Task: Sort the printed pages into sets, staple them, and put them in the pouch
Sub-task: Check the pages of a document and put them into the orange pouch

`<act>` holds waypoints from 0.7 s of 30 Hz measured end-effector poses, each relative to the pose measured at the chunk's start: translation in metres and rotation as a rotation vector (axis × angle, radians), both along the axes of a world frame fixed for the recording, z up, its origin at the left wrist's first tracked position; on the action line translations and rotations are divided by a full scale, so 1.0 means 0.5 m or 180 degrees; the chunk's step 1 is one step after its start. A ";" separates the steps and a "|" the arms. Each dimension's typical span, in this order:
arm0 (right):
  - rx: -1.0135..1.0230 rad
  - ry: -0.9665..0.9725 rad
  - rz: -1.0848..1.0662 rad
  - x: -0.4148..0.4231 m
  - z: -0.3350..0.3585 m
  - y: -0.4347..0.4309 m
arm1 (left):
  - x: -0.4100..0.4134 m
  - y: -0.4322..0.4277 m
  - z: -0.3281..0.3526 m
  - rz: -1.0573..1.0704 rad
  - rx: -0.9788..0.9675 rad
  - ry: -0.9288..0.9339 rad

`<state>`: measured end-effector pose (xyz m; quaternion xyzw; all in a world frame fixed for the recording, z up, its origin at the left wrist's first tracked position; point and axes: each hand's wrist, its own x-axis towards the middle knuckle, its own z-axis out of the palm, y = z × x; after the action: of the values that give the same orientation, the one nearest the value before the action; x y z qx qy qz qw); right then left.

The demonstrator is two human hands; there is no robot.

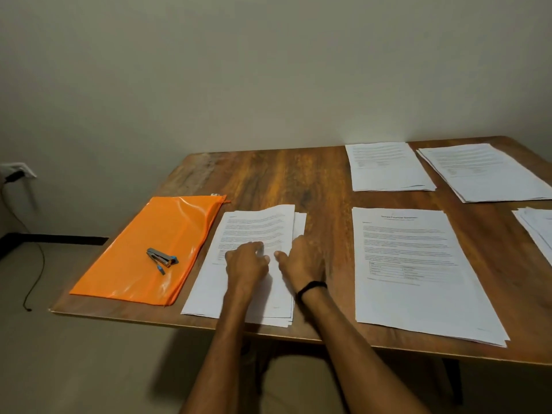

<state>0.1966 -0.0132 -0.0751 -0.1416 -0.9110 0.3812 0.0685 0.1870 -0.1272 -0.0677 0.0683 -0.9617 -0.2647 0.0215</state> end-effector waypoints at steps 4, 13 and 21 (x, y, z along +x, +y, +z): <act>-0.0468 0.0438 -0.0153 0.008 0.011 0.000 | -0.011 -0.008 -0.004 -0.0067 0.0082 0.0038; -0.0815 0.0597 -0.0183 0.023 0.024 0.045 | -0.012 -0.026 0.002 0.0429 0.1038 0.0445; -0.2231 0.0590 -0.0657 0.020 0.072 0.201 | -0.007 -0.020 0.036 -0.0069 0.2322 0.0390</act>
<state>0.2064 0.0874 -0.0389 -0.2124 -0.6962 0.6721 0.1361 0.1834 -0.1373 -0.0498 0.0452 -0.8017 -0.5939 0.0505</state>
